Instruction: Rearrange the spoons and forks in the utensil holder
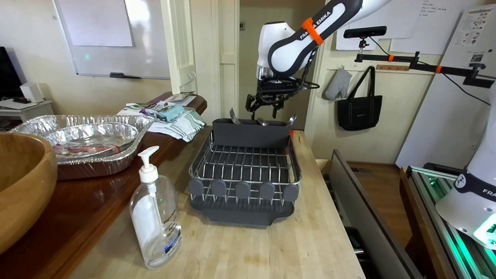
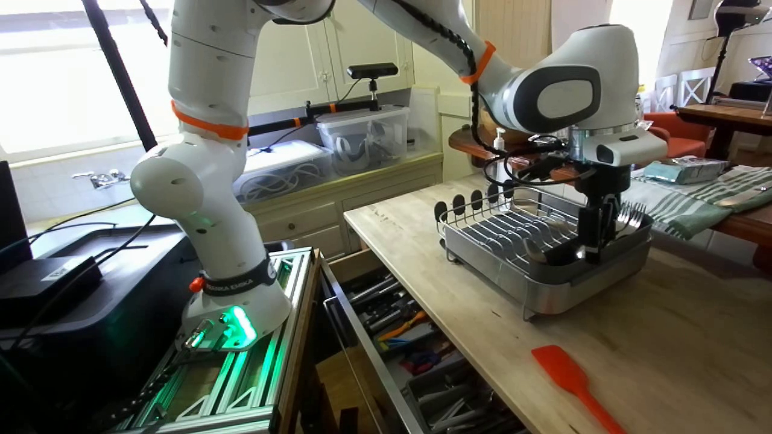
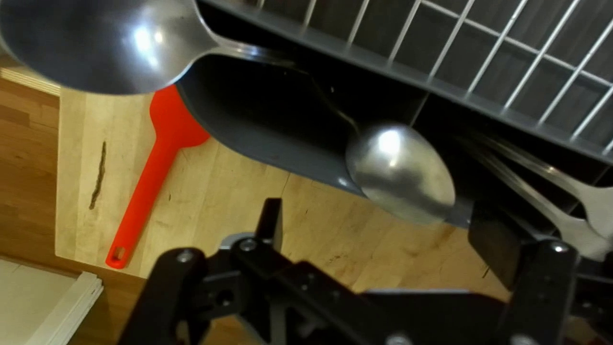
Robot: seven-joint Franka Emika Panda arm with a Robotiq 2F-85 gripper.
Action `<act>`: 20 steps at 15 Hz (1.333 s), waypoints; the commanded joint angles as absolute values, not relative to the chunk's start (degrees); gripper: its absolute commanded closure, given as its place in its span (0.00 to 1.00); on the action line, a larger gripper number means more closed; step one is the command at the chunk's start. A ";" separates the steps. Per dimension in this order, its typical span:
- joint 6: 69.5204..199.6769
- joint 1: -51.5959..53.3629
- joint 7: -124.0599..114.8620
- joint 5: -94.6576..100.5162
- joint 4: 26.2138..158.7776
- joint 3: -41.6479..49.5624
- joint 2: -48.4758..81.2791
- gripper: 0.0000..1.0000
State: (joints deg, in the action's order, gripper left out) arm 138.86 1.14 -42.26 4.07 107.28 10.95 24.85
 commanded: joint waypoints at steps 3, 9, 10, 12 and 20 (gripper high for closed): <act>135.87 1.48 -42.36 4.40 106.11 10.94 25.30 0.00; 133.67 2.85 -44.06 10.48 108.03 13.42 22.82 0.00; 132.89 3.00 -44.02 11.60 108.10 13.59 22.61 0.00; 131.35 2.89 -43.34 12.84 108.08 13.28 22.31 0.00; 126.65 2.87 -41.52 16.28 109.60 12.40 20.25 0.00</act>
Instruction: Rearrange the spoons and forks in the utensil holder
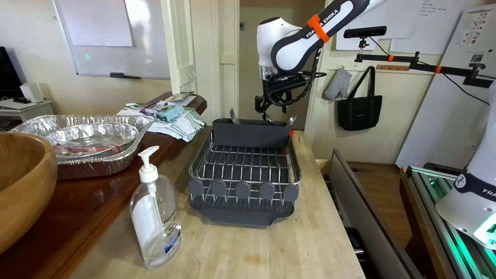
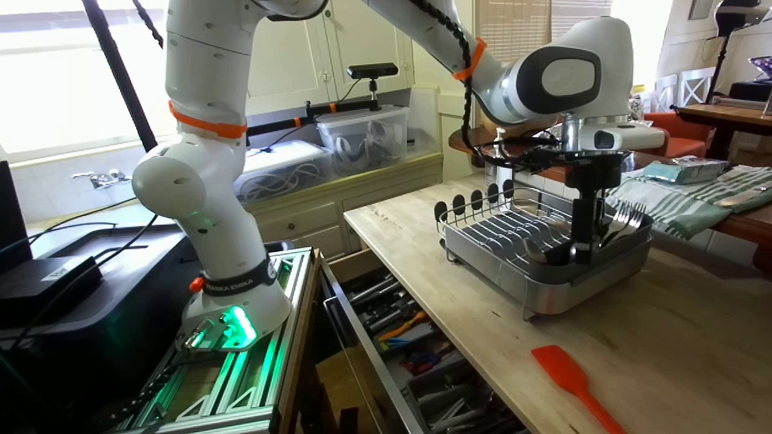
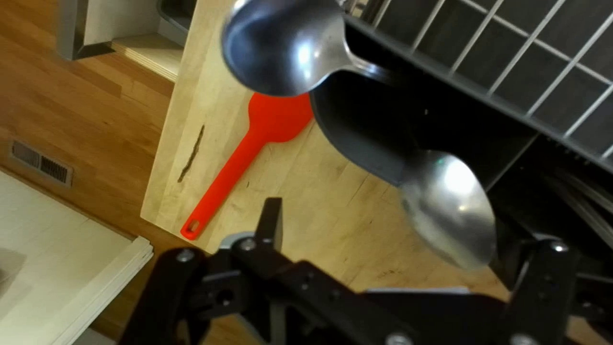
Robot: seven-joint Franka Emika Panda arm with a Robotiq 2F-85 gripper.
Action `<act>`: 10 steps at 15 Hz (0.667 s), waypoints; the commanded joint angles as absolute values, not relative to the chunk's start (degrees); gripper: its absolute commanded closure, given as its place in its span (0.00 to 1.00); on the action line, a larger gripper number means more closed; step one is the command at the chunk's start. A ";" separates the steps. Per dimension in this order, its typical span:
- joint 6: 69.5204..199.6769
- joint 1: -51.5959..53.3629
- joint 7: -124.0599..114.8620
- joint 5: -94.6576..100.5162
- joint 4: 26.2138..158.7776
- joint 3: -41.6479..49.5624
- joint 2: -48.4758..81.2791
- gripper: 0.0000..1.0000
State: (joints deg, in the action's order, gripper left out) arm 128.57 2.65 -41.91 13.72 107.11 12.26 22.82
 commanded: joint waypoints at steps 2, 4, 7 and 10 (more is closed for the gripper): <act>126.10 2.62 -41.30 17.49 110.33 12.50 19.37 0.00; 125.67 2.50 -41.35 18.88 111.37 12.60 18.43 0.00; 124.32 2.22 -40.67 20.25 112.60 12.23 17.33 0.00; 122.49 1.98 -39.43 20.57 113.85 11.75 16.17 0.00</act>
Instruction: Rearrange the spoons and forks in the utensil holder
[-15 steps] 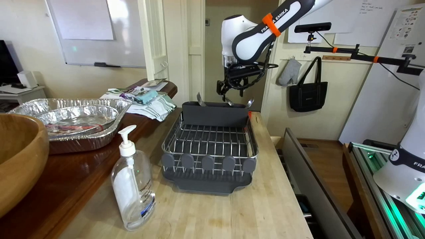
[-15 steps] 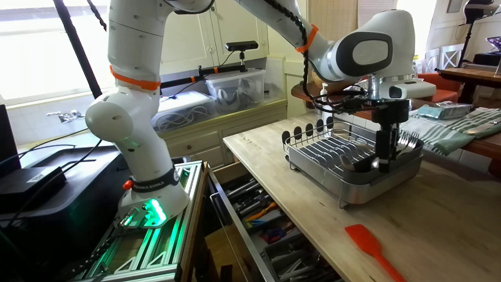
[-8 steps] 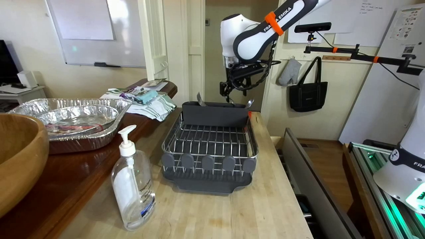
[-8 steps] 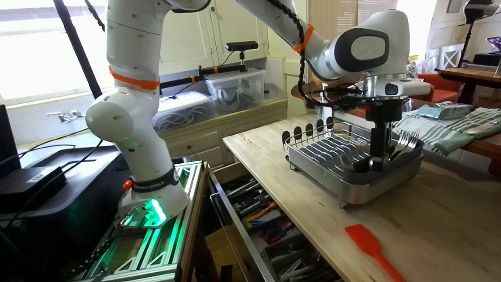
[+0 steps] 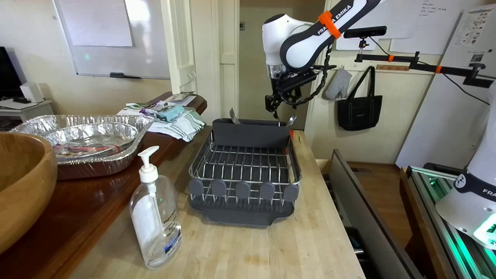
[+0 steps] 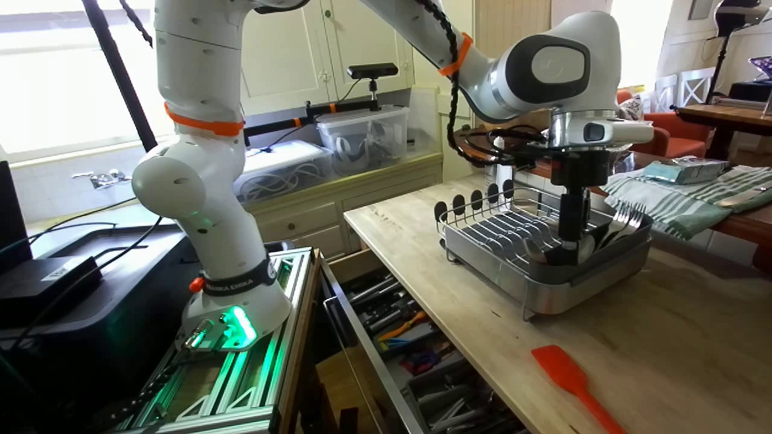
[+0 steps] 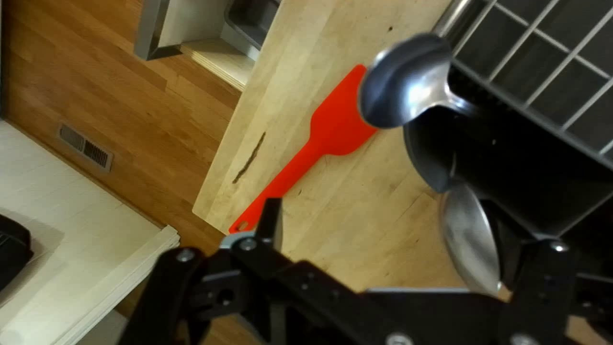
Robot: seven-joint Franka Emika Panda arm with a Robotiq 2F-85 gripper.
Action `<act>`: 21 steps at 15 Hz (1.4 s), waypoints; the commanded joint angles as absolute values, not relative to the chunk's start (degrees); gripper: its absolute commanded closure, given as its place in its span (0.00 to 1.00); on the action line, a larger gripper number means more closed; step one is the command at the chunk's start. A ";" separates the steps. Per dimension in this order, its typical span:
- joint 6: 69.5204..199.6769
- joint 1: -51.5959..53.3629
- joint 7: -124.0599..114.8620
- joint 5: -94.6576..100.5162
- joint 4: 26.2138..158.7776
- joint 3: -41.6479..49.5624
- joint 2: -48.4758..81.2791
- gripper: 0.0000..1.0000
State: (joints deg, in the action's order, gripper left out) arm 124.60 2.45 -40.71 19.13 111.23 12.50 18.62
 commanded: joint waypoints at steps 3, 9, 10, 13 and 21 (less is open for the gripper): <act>120.66 1.97 -39.08 20.89 115.03 11.56 14.99 0.00; 121.04 1.44 -40.39 22.28 115.96 11.64 14.11 0.00; 121.23 1.27 -40.19 22.56 115.92 11.62 14.13 0.00; 122.22 0.85 -40.34 22.98 115.73 11.59 14.41 0.00; 125.47 -0.45 -39.25 19.64 116.04 10.98 13.66 0.00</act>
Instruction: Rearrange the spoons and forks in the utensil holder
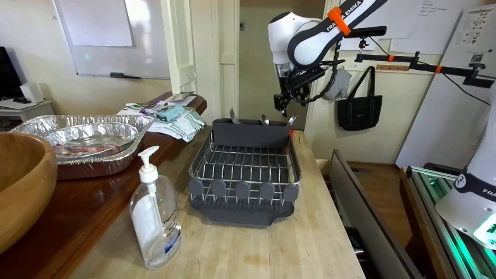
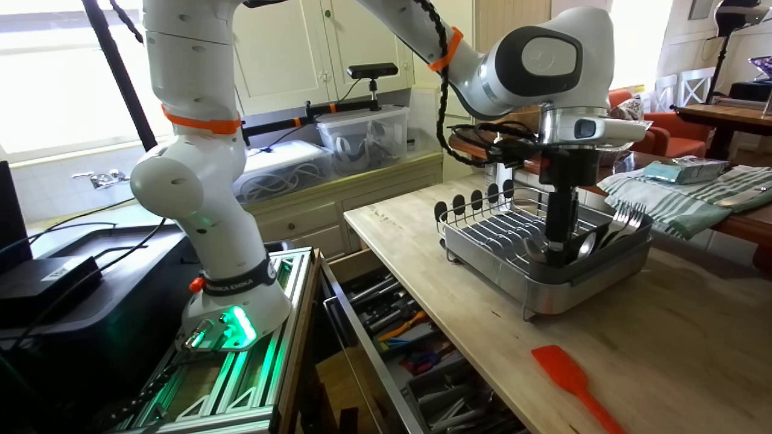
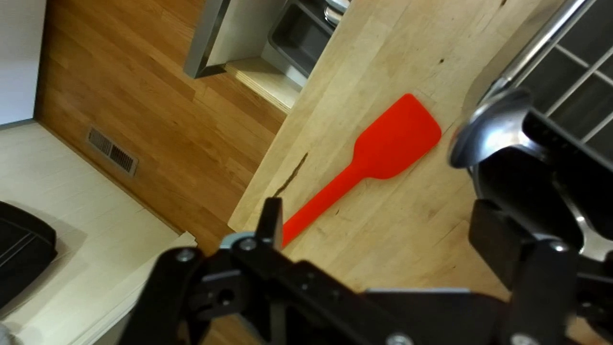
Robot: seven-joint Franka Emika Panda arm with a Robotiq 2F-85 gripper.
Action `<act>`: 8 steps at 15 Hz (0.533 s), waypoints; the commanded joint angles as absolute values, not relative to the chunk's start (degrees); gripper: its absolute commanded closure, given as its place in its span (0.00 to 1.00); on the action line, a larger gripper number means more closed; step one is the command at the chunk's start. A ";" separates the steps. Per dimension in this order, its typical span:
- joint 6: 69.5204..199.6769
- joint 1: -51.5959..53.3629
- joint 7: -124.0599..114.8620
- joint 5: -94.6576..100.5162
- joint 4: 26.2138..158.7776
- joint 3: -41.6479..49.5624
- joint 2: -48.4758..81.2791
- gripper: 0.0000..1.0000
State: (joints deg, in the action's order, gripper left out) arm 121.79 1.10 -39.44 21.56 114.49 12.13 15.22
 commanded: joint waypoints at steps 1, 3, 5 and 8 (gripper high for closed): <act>127.01 -0.80 -39.08 18.18 116.00 10.77 13.57 0.00; 130.29 -1.32 -39.18 15.42 115.75 10.46 13.73 0.00; 133.41 -1.63 -39.16 12.57 115.43 10.25 14.13 0.00; 136.67 -1.94 -38.58 8.56 114.75 9.80 15.34 0.00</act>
State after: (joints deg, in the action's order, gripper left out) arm 133.18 -0.76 -39.34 12.48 114.49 10.96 14.68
